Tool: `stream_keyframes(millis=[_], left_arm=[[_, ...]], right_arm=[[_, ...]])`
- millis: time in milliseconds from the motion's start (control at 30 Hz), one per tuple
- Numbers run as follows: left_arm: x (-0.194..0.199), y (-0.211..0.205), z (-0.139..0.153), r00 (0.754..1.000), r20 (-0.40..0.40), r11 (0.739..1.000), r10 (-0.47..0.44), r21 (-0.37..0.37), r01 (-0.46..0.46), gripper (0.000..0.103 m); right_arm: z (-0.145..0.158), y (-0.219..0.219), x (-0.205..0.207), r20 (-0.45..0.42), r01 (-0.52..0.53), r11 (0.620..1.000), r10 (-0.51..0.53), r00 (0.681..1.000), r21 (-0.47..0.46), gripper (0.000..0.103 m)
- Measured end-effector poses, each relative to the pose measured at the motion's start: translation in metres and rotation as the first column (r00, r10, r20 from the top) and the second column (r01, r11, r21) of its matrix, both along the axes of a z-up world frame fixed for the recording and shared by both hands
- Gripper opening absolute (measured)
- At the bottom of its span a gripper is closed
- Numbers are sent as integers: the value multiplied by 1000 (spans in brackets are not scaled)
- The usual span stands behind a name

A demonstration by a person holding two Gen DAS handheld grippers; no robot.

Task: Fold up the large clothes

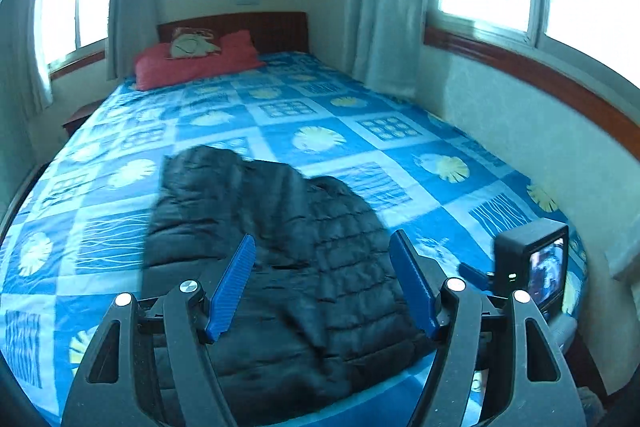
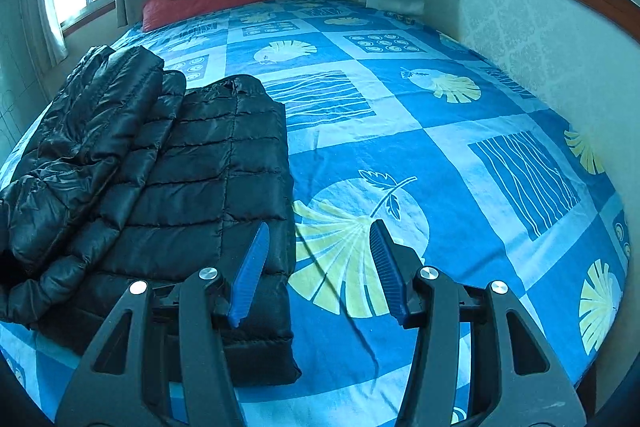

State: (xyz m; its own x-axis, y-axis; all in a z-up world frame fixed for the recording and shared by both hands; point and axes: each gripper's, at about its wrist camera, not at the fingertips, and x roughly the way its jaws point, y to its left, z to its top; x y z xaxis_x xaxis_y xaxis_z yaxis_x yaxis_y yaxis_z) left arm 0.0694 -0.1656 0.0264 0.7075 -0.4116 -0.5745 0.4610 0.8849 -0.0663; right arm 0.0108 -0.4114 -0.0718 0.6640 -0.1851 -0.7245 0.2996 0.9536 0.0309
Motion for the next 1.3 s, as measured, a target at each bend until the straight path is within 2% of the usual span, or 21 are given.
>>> stream_keyframes(millis=[67,133,167,367,433,467,567,700,800,833,900,933,967,1000,1167,1233,1300], left_arm=[[6,27,3,999,1,998,54,-15,-54,70],[16,57,1,994,0,994,106,-32,-106,78],[22,72,-3,990,-4,989,141,-33,-141,78],[59,139,-40,953,-125,952,276,-104,-289,78],[69,148,-53,947,-154,946,282,-116,-301,78],[73,150,-60,945,-169,947,280,-116,-301,78],[85,147,-83,944,-210,953,256,-109,-283,78],[88,142,-102,945,-234,956,230,-128,-264,79],[87,143,-107,946,-233,956,223,-138,-260,80],[87,142,-109,947,-232,957,220,-139,-256,80],[87,142,-111,949,-235,958,212,-141,-249,81],[88,142,-112,949,-242,959,205,-145,-244,81],[88,141,-111,949,-245,960,199,-148,-240,80],[88,139,-108,950,-243,961,195,-148,-235,80],[86,126,-84,970,-191,971,149,-155,-180,80],[85,114,-78,977,-180,978,115,-149,-143,80],[87,99,-80,979,-187,984,86,-137,-112,80]], right_arm=[[5,4,2,8,-10,1000,10,1000,-6,52],[11,8,5,18,-20,1000,20,1000,-3,52],[14,11,7,23,-27,1000,27,999,2,52],[34,36,35,52,-104,993,101,994,62,53],[39,44,48,63,-135,983,128,990,127,57],[39,48,54,68,-147,977,138,988,156,63],[35,64,77,53,-190,954,183,982,233,66],[18,85,101,-21,-215,948,226,974,235,80],[3,92,109,-56,-217,935,242,969,281,80],[-1,93,110,-59,-218,928,247,967,302,77],[-6,95,112,-56,-232,912,265,962,338,44],[-5,97,111,-51,-240,915,271,961,323,37],[-2,98,109,-37,-254,917,278,960,307,23],[5,98,105,-12,-267,918,283,959,293,16],[38,76,90,73,-244,954,235,969,171,10],[40,61,87,67,-215,968,208,976,127,10],[30,40,88,39,-182,975,179,983,126,10]])
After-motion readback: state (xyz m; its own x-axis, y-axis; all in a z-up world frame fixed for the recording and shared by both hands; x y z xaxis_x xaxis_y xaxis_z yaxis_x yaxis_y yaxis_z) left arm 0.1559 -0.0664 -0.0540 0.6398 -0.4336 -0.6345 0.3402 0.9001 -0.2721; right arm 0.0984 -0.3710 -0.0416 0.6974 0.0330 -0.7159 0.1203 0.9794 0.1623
